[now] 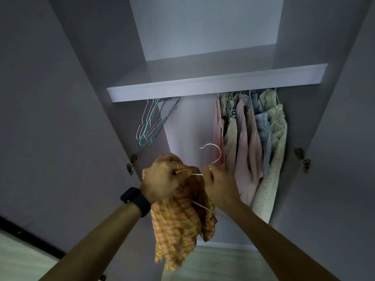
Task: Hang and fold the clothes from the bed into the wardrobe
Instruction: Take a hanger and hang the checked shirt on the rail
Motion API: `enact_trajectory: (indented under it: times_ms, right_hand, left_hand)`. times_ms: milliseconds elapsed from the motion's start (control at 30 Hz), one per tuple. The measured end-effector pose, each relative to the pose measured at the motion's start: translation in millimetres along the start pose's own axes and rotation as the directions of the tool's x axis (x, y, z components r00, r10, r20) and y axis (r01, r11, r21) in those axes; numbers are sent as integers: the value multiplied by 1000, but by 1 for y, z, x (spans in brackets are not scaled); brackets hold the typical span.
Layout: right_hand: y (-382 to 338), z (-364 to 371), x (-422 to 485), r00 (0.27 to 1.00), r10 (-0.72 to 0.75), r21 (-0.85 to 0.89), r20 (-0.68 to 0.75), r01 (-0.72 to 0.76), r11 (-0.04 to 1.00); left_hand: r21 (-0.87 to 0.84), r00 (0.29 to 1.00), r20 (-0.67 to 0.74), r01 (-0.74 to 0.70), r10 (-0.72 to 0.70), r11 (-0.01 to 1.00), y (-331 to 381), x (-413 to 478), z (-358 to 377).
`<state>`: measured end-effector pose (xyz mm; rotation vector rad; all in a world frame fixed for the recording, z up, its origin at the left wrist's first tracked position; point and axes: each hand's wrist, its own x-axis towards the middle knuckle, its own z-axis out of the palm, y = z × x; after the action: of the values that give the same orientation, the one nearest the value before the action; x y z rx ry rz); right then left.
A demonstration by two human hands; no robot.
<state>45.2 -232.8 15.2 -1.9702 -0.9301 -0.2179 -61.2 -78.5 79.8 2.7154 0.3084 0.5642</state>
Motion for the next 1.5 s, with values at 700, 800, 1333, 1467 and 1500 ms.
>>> enact_trajectory:
  times_ms: [700,800,1333,1467,1500]
  right_hand:
    - [52,-16,-20,998,-30,25,-52,31,999]
    - [74,15,-40,945,144,-74,295,-128,989]
    - [71,-48,76,955,268,231,128,-292,928]
    - [26,-45,106,958,253,304,138,-284,909]
    - [16,-45,110,965,219,304,145,-254,918]
  left_hand:
    - [-21,1000,-16,-23,23,1000,17,44,-13]
    - [-52,995,-93,-43,38,998,25,51,-28]
    - [449,981,-128,-71,143,891,-52,-17,-96]
    - [566,995,-100,53,5,822,-45,-14,-73]
    - [603,995,-101,82,-26,793,-44,-12,-68]
